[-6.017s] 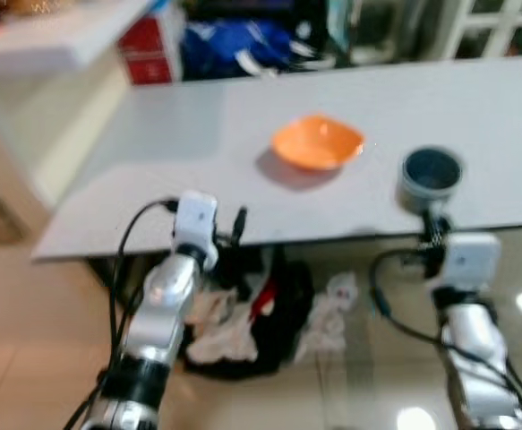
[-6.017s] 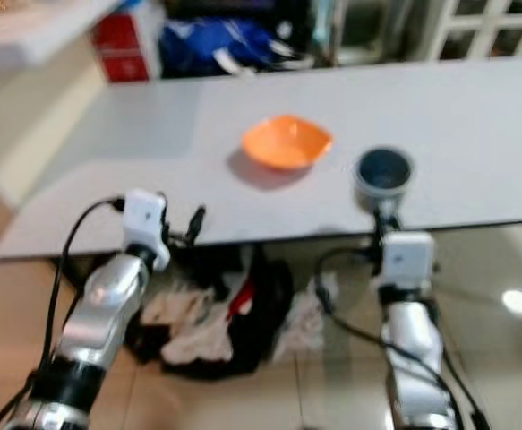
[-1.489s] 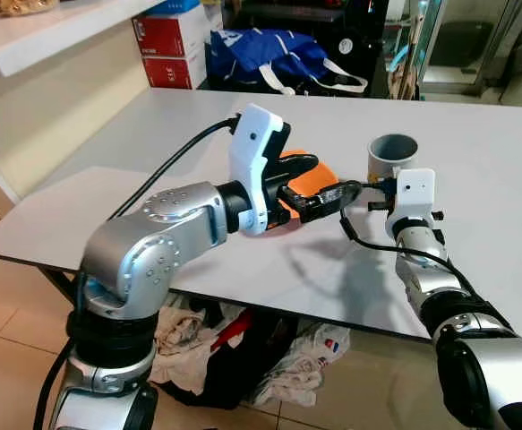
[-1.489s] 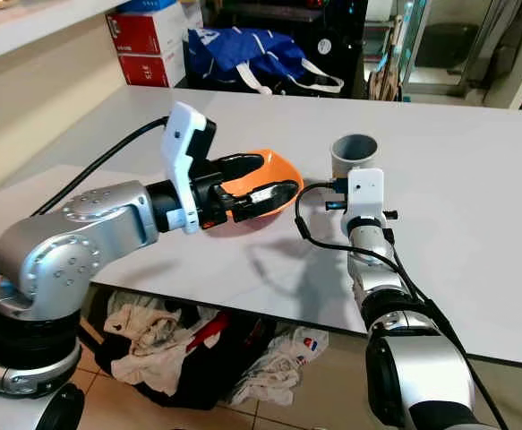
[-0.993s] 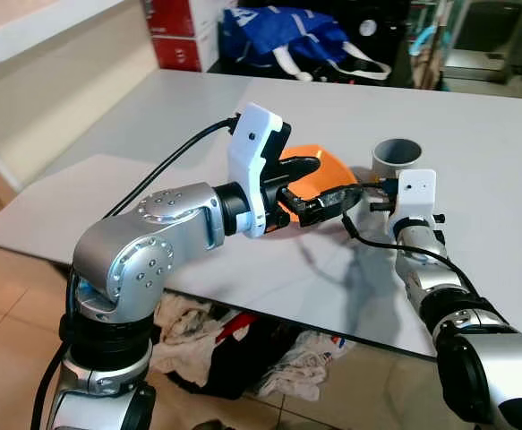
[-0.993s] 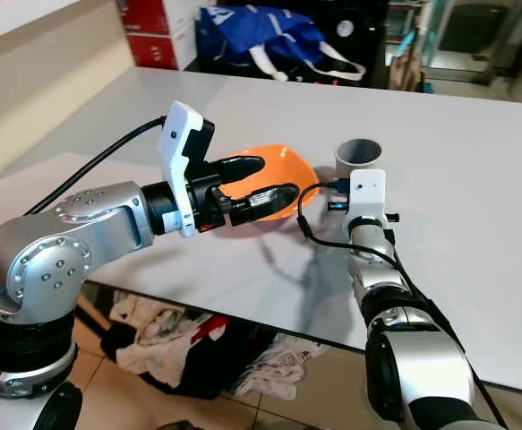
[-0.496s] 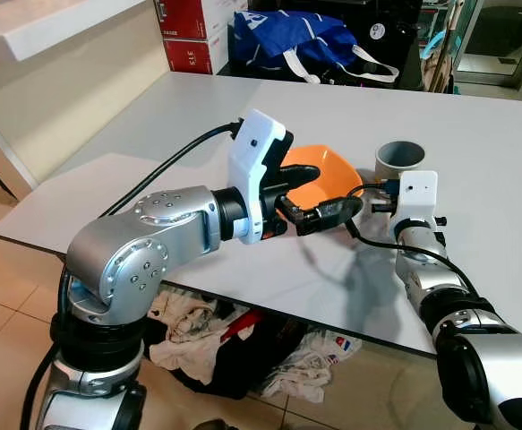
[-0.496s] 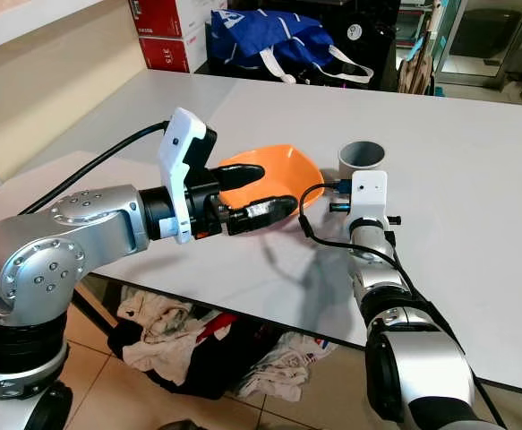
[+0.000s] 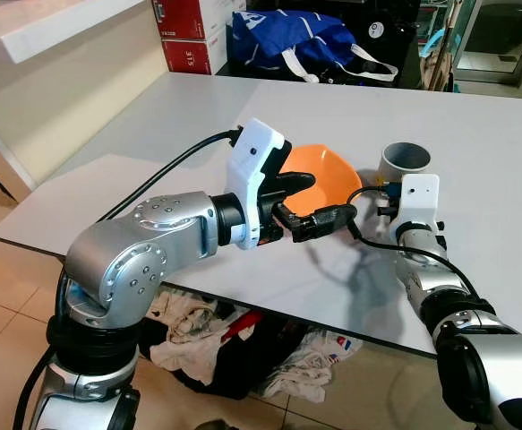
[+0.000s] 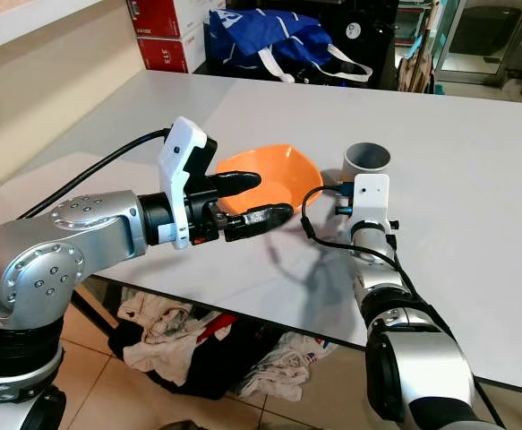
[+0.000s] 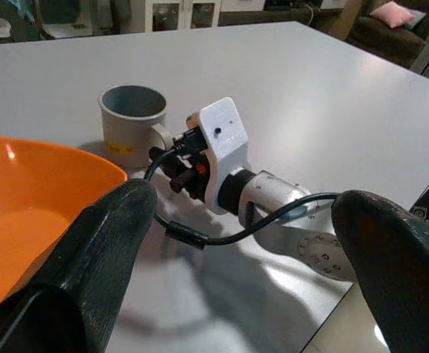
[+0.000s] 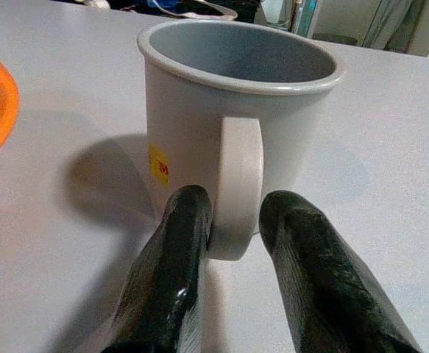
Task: Setting the table
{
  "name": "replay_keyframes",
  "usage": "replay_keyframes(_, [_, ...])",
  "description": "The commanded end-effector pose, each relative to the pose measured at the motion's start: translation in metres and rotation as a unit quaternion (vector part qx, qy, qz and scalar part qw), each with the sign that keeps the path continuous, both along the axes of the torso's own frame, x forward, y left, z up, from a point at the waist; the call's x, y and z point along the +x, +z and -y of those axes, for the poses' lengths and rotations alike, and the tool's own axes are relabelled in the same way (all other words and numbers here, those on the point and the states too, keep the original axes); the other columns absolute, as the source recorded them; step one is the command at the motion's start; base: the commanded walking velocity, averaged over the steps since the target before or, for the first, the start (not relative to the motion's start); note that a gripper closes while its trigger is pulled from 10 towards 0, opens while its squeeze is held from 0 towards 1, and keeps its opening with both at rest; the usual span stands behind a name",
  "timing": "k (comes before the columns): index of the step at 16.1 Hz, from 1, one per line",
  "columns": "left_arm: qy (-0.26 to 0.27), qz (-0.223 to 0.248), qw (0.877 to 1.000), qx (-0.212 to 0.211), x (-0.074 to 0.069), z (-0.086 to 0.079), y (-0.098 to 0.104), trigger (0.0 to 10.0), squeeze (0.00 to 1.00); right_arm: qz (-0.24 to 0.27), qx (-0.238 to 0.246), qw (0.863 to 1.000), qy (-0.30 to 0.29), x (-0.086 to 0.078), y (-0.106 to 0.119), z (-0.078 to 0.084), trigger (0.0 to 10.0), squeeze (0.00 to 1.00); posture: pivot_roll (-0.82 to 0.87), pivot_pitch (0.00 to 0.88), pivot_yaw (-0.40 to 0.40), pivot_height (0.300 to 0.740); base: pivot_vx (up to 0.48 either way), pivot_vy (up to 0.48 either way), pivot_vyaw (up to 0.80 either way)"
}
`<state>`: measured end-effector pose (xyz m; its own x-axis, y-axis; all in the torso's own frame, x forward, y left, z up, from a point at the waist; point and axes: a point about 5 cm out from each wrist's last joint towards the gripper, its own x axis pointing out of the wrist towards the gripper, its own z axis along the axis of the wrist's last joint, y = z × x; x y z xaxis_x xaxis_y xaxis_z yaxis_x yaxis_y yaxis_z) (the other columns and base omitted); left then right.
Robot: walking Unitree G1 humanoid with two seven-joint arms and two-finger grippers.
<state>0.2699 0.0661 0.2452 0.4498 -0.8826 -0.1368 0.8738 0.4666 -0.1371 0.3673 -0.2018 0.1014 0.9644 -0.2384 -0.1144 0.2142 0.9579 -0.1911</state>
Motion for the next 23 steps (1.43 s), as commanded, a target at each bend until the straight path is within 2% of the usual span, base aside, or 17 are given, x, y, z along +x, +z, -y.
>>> replay_keyframes(1, [0.002, 0.012, 1.0, 0.013, -0.002, -0.005, -0.008, 10.0, 0.0, -0.014, 0.005, 1.0, -0.008, -0.003, -0.007, 0.001, 10.0, 1.0, 0.16, 0.024, 0.116, 0.74, 0.0, 0.0, 0.0])
replay_keyframes(2, [0.032, 0.024, 0.998, 0.039, 0.0, -0.018, -0.03, 10.0, 0.0, -0.015, 0.006, 1.0, -0.009, -0.004, -0.008, 0.001, 10.0, 1.0, 0.16, 0.025, 0.12, 0.74, 0.0, 0.0, 0.0])
replay_keyframes(3, [0.121, 0.086, 0.984, 0.098, 0.003, -0.042, -0.069, 10.0, 0.0, -0.017, 0.005, 1.0, -0.01, -0.005, -0.009, 0.001, 10.0, 1.0, 0.16, 0.025, 0.126, 0.74, 0.0, 0.0, 0.0])
replay_keyframes(4, [0.142, 0.089, 0.981, 0.099, 0.002, -0.049, -0.078, 10.0, 0.0, -0.017, 0.005, 1.0, -0.011, -0.005, -0.009, 0.001, 10.0, 1.0, 0.16, 0.027, 0.126, 0.74, 0.0, 0.0, 0.0])
replay_keyframes(5, [0.187, 0.092, 0.972, 0.106, -0.002, -0.062, -0.097, 10.0, 0.0, -0.018, 0.003, 1.0, -0.014, -0.006, -0.01, 0.003, 10.0, 1.0, 0.15, 0.029, 0.127, 0.74, 0.0, 0.0, 0.0])
replay_keyframes(6, [0.204, 0.083, 0.967, 0.124, -0.009, -0.069, -0.115, 10.0, 0.0, -0.02, 0.001, 1.0, -0.015, -0.006, -0.011, 0.004, 10.0, 1.0, 0.15, 0.03, 0.129, 0.74, 0.0, 0.0, 0.0])
replay_keyframes(7, [0.193, 0.102, 0.965, 0.146, -0.02, -0.07, -0.129, 10.0, 0.0, -0.02, -0.005, 1.0, -0.017, -0.006, -0.011, 0.006, 10.0, 1.0, 0.14, 0.035, 0.134, 0.74, 0.0, 0.0, 0.0])
replay_keyframes(9, [0.177, 0.115, 0.966, 0.148, -0.027, -0.068, -0.136, 10.0, 0.0, -0.017, -0.008, 1.0, -0.017, -0.007, -0.01, 0.006, 10.0, 1.0, 0.14, 0.036, 0.135, 0.74, 0.0, 0.0, 0.0])
replay_keyframes(11, [0.129, 0.112, 0.976, 0.136, -0.037, -0.062, -0.144, 10.0, 0.0, -0.012, -0.006, 1.0, -0.018, -0.007, -0.009, 0.007, 10.0, 1.0, 0.14, 0.036, 0.131, 0.74, 0.0, 0.0, 0.0])
replay_keyframes(12, [0.106, 0.113, 0.979, 0.133, -0.038, -0.058, -0.146, 10.0, 0.0, -0.012, -0.005, 1.0, -0.018, -0.007, -0.009, 0.008, 10.0, 1.0, 0.15, 0.038, 0.13, 0.74, 0.0, 0.0, 0.0])
replay_keyframes(14, [0.099, 0.134, 0.978, 0.125, -0.033, -0.052, -0.142, 10.0, 0.0, -0.011, -0.003, 1.0, -0.018, -0.006, -0.009, 0.006, 10.0, 1.0, 0.14, 0.037, 0.134, 0.74, 0.0, 0.0, 0.0])
replay_keyframes(17, [0.114, 0.164, 0.974, 0.105, -0.019, -0.048, -0.126, 10.0, 0.0, -0.007, 0.004, 1.0, -0.018, -0.006, -0.008, 0.005, 10.0, 1.0, 0.15, 0.039, 0.13, 0.74, 0.0, 0.0, 0.0])
replay_keyframes(19, [0.137, 0.161, 0.973, 0.097, -0.011, -0.051, -0.118, 10.0, 0.0, -0.01, 0.01, 1.0, -0.014, -0.007, -0.011, 0.004, 10.0, 1.0, 0.15, 0.038, 0.124, 0.74, 0.0, 0.0, 0.0])
replay_keyframes(23, [0.143, 0.157, 0.973, 0.093, -0.007, -0.051, -0.117, 10.0, 0.0, -0.01, -0.003, 1.0, -0.012, -0.011, -0.014, 0.007, 10.0, 1.0, 0.13, 0.025, 0.115, 0.74, 0.0, 0.0, 0.0])
